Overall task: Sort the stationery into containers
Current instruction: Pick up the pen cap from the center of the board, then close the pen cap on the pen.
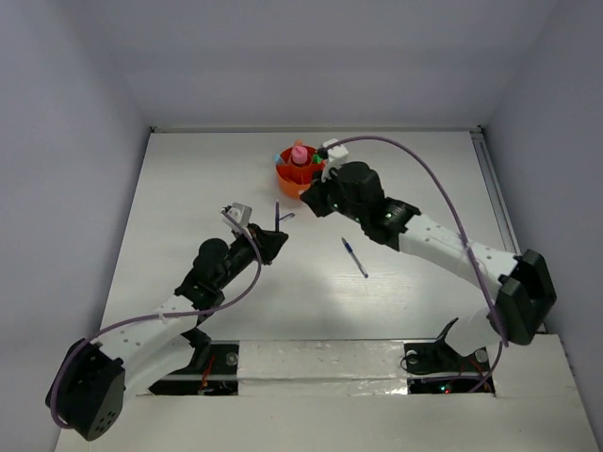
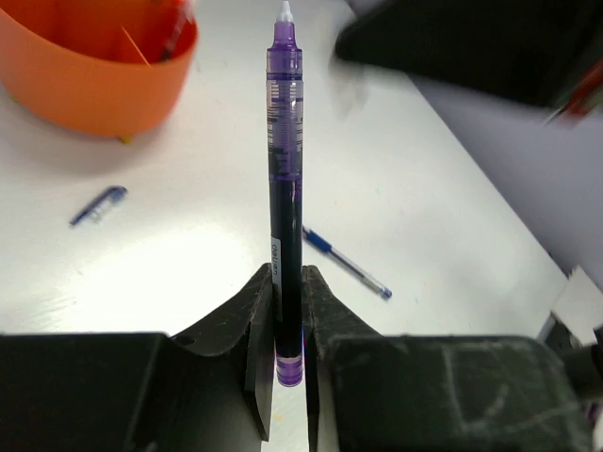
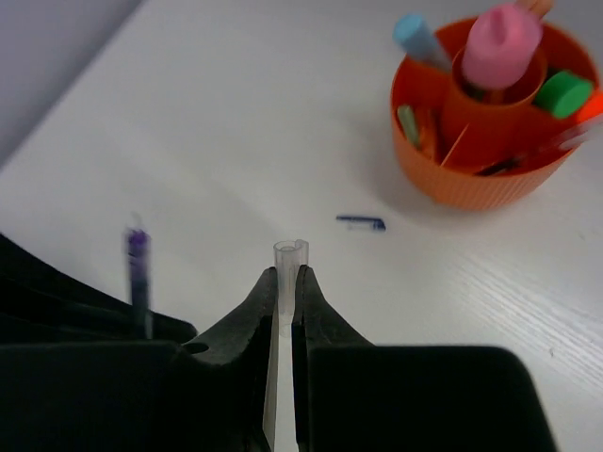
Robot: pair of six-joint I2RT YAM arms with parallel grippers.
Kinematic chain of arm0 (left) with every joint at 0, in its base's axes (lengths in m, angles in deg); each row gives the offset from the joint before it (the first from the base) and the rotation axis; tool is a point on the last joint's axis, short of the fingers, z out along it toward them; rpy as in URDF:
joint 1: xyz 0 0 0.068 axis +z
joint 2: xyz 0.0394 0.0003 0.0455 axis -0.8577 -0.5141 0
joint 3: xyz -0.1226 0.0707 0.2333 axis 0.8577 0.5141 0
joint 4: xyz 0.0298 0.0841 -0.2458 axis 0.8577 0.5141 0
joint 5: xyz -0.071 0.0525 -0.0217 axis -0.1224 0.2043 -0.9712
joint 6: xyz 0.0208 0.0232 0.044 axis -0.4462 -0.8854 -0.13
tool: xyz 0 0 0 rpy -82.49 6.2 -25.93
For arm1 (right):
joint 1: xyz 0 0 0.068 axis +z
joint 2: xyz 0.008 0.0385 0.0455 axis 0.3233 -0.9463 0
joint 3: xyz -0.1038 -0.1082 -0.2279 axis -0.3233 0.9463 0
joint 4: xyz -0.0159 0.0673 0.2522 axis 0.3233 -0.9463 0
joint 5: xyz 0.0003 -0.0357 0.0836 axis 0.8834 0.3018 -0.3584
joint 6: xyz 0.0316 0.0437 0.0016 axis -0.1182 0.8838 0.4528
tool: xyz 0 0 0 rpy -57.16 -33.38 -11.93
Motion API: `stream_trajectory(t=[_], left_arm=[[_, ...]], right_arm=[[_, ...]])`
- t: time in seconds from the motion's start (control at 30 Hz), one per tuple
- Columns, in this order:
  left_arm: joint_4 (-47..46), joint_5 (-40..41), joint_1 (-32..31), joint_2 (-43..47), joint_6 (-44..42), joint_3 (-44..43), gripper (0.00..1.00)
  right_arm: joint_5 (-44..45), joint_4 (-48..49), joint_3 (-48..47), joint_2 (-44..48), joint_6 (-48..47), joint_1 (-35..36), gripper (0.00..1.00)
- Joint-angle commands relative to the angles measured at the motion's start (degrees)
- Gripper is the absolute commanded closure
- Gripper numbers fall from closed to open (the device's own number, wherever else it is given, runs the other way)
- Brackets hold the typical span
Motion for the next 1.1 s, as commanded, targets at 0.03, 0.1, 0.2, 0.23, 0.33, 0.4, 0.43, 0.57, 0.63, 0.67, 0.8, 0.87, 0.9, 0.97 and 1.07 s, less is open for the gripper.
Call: stream_trajectory(t=[0.03,0.1,0.2,0.23,0.33,0.4,0.43,0.57,0.63,0.67,0.8,0.87,0.9,0.97,1.07], left_arm=[[-9.9,-7.1,-1.0,-4.1,-0.2,-0.2,1.00],[-10.7,-6.9,-2.8,-5.4,-0.6,-0.4,1.00],[-11.4,-6.0,-5.6,-6.7,-1.7,-1.0,1.00],[-11.5,-6.0,-6.2,-7.2,-1.9,-1.3,1.00],[-12.9,-6.1,-7.6,-9.6,-1.7,-1.8,1.00],[-13.6,-6.4,-7.6,-11.0,-1.2,-2.2,1.00],[-13.7,-6.5,-7.6,-11.1,-1.0,-2.1,1.00],[-14.2,-6.0,-7.6,-9.6,-0.5,-1.4,1.00],[-13.7,-5.6,-7.6,-9.0,-0.5,-1.4,1.00],[-13.6,-5.7,-7.6,-8.6,-0.5,-1.4,1.00],[-13.7,-6.1,-7.6,-8.6,-0.2,-1.3,1.00],[-13.9,-6.1,-7.6,-8.7,0.1,-1.3,1.00],[-13.9,-6.1,-7.6,-8.5,0.1,-1.3,1.00],[-13.8,-5.8,-7.6,-8.3,0.1,-1.2,1.00],[-13.6,-5.4,-7.6,-8.1,0.1,-1.2,1.00]], right_arm=[[4.1,13.7,6.0,8.3,4.1,-0.6,1.00],[4.5,16.6,10.7,10.9,5.7,-1.1,1.00],[5.7,21.5,15.5,14.8,7.7,-1.1,1.00],[5.8,23.1,16.3,15.8,8.2,-1.1,1.00],[5.1,25.4,18.0,16.1,10.2,-1.1,1.00],[4.6,27.1,18.8,16.2,11.6,-1.1,1.00],[4.6,28.8,19.7,16.3,11.9,-1.1,1.00],[5.8,30.2,19.9,16.2,13.3,-1.1,1.00],[5.5,31.2,20.0,16.1,14.0,-1.1,1.00],[5.3,31.4,20.1,15.9,14.2,-1.1,1.00],[4.7,35.2,21.9,15.3,16.4,-1.1,1.00],[4.7,37.5,22.9,15.0,17.4,-1.1,1.00],[4.7,38.7,23.3,14.9,18.2,-1.1,1.00],[4.7,41.3,24.0,14.3,18.9,-0.6,1.00],[4.4,43.8,24.9,13.3,19.9,0.0,1.00]])
